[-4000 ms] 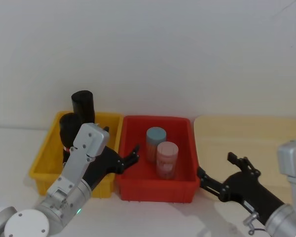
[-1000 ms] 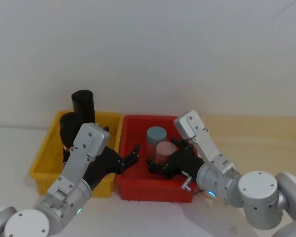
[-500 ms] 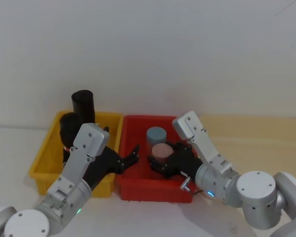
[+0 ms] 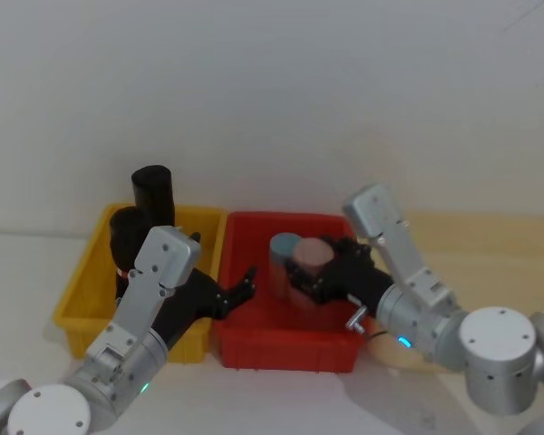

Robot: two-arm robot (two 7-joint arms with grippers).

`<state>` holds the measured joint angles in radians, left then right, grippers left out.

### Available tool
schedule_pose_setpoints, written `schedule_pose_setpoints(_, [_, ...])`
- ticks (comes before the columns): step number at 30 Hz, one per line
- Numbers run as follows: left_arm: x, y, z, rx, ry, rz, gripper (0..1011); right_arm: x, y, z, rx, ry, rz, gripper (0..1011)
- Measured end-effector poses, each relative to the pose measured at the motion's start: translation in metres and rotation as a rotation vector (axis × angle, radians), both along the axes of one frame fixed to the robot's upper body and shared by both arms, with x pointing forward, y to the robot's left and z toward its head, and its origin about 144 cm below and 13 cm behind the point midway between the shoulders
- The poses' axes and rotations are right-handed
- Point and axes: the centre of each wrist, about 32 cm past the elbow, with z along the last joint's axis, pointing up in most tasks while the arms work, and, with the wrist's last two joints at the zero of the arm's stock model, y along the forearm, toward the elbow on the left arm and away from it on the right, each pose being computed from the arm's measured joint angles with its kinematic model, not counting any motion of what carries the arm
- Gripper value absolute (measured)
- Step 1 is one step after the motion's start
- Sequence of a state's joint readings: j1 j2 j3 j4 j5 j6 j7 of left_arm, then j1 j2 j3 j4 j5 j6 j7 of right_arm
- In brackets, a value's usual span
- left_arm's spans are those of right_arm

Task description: Pick up the garbage bag with the one hand and transfer it to the other hand.

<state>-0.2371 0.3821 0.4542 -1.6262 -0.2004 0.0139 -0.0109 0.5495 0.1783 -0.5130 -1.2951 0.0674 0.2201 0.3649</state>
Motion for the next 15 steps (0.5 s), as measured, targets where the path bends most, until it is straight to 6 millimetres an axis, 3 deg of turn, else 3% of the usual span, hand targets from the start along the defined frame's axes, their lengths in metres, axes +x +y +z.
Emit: schedule_pose_setpoints(15, [0.000,0.000,0.000,0.000,0.000,0.000,1001,-0.010,-0.049,0.053,0.107,-0.172,-0.132,695])
